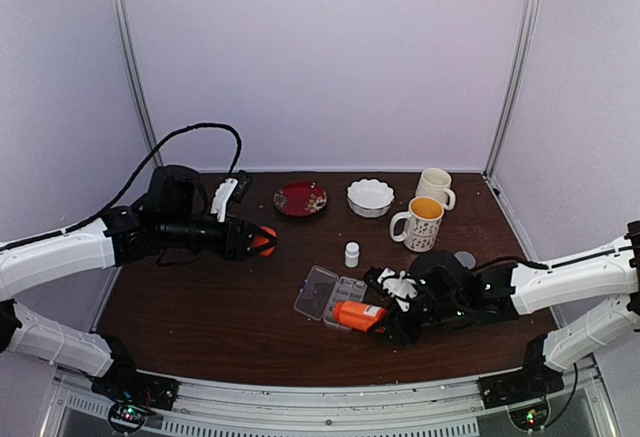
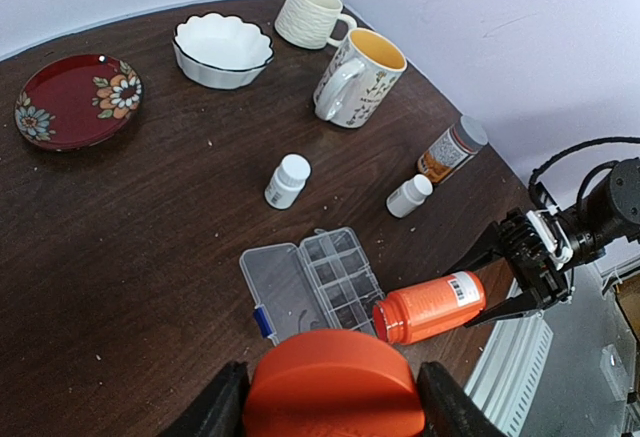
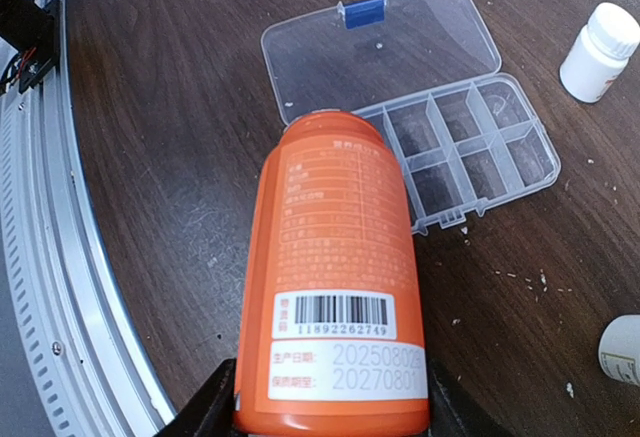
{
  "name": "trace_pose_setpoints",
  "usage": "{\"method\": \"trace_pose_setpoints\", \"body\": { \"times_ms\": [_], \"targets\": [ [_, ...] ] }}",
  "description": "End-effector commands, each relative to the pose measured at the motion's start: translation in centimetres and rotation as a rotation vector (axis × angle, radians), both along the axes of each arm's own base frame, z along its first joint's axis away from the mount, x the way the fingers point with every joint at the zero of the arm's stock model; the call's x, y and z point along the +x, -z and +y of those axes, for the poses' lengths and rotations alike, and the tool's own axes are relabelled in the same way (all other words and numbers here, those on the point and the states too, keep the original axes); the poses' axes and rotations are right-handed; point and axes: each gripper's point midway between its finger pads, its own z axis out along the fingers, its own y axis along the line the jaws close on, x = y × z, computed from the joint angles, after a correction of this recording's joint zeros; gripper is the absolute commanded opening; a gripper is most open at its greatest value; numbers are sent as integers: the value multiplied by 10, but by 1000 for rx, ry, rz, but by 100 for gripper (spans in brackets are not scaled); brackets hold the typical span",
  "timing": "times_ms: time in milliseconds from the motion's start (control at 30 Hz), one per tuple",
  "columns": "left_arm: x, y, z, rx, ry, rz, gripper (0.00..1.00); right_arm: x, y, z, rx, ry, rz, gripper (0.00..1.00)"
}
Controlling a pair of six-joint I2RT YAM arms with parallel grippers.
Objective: Sort the pills into containers
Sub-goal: Pour the pill into the compartment of the pill container.
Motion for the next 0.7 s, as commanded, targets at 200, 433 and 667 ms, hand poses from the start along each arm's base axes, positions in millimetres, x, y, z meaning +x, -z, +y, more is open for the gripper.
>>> {"method": "trace_pose_setpoints", "body": {
  "times_ms": [200,433,667],
  "targets": [
    [6,-16,-2,-23,1,-46,0,4,-24,9,96,7,-45,0],
    [7,-15,-1,-16,-11,-44,0,7,-17,7,51,13,-46,0],
    [7,-15,-2,-13,-6,-42,0,9,-27,7,74,28,-72,0]
  ]
}}
